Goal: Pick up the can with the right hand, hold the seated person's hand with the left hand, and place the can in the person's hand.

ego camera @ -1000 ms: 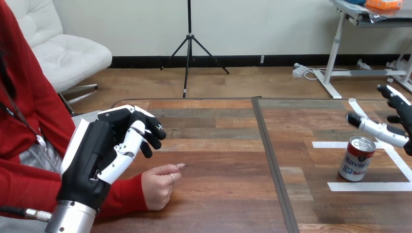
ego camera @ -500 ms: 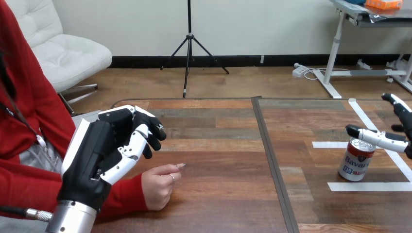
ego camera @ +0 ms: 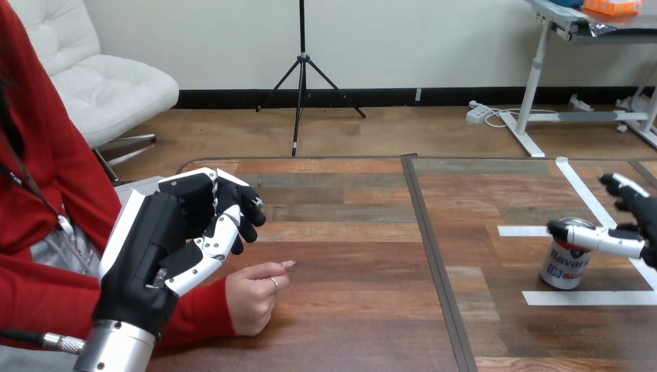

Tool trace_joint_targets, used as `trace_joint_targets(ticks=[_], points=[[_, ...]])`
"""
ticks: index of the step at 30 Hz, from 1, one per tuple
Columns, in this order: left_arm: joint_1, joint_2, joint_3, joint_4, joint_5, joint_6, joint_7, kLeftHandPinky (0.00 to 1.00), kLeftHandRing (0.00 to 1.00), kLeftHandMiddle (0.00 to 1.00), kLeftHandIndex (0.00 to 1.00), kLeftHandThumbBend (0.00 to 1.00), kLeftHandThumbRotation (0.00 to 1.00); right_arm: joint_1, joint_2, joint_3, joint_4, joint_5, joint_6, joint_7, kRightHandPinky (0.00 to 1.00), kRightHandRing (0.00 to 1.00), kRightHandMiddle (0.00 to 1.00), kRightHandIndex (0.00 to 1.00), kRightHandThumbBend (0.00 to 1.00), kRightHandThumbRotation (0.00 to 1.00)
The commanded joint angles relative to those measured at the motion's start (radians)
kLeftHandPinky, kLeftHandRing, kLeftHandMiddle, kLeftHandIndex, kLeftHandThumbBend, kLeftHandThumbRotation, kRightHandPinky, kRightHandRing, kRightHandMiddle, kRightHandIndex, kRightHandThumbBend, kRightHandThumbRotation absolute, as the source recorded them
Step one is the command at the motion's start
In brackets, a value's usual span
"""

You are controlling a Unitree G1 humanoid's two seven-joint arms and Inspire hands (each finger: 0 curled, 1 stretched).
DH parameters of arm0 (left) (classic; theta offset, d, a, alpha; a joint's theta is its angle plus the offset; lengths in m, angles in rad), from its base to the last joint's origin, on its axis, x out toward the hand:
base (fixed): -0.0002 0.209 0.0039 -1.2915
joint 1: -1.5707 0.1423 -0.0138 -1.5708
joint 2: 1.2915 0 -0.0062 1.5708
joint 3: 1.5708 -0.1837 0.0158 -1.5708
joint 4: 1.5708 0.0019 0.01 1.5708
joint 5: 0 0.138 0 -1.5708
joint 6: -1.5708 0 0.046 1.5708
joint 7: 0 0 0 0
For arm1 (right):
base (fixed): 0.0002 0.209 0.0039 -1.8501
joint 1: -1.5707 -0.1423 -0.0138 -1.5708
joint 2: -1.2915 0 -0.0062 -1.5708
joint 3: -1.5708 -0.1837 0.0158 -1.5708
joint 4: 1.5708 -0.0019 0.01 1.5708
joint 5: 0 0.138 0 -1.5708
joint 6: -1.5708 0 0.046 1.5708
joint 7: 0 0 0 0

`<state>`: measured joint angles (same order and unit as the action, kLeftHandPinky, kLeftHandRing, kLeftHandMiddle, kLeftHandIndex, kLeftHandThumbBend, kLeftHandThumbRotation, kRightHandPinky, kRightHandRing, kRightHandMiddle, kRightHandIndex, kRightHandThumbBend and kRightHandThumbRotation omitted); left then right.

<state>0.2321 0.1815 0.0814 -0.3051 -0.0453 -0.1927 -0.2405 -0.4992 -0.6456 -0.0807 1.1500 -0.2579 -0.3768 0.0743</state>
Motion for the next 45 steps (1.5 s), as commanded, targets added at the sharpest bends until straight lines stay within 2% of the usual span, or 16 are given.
trace_joint_targets(ticks=[1, 6, 11, 16, 26, 32, 45], points=[[-0.044, 0.001, -0.005, -0.023, -0.011, -0.008, 0.005, 0.28, 0.39, 0.45, 0.42, 0.01, 0.01, -0.104, -0.048, 0.023, 0.003, -0.011, 0.005, 0.008, 0.82, 0.92, 0.93, 0.92, 1.0, 0.44], [-0.043, 0.001, -0.005, -0.029, -0.009, 0.002, 0.008, 0.28, 0.38, 0.44, 0.42, 0.01, 0.0, -0.104, -0.049, 0.042, 0.006, -0.027, 0.008, 0.004, 0.82, 0.91, 0.92, 0.9, 1.0, 0.44], [-0.043, 0.004, -0.002, -0.026, -0.008, -0.004, 0.007, 0.28, 0.38, 0.44, 0.42, 0.02, 0.0, -0.102, -0.044, 0.058, 0.018, -0.036, 0.007, -0.008, 0.76, 0.87, 0.89, 0.88, 1.0, 0.45], [-0.042, 0.007, 0.0, -0.031, -0.009, 0.001, 0.005, 0.28, 0.38, 0.43, 0.42, 0.02, 0.0, -0.108, -0.038, 0.067, 0.019, -0.038, 0.039, 0.01, 0.68, 0.81, 0.85, 0.87, 1.0, 0.45], [-0.042, 0.007, 0.004, -0.037, -0.011, 0.008, 0.008, 0.28, 0.37, 0.43, 0.42, 0.04, 0.0, -0.112, -0.026, 0.112, 0.02, -0.071, 0.061, -0.008, 0.63, 0.77, 0.82, 0.85, 1.0, 0.45], [-0.048, 0.011, 0.007, -0.029, -0.016, 0.006, 0.002, 0.27, 0.36, 0.41, 0.4, 0.05, 0.0, -0.112, -0.015, 0.121, 0.022, -0.076, 0.058, -0.012, 0.65, 0.78, 0.82, 0.84, 1.0, 0.44], [-0.053, 0.012, 0.004, -0.045, -0.011, 0.034, 0.005, 0.27, 0.34, 0.38, 0.38, 0.07, 0.0, -0.126, 0.008, 0.139, 0.034, -0.077, 0.076, -0.028, 0.58, 0.72, 0.78, 0.82, 1.0, 0.45]])
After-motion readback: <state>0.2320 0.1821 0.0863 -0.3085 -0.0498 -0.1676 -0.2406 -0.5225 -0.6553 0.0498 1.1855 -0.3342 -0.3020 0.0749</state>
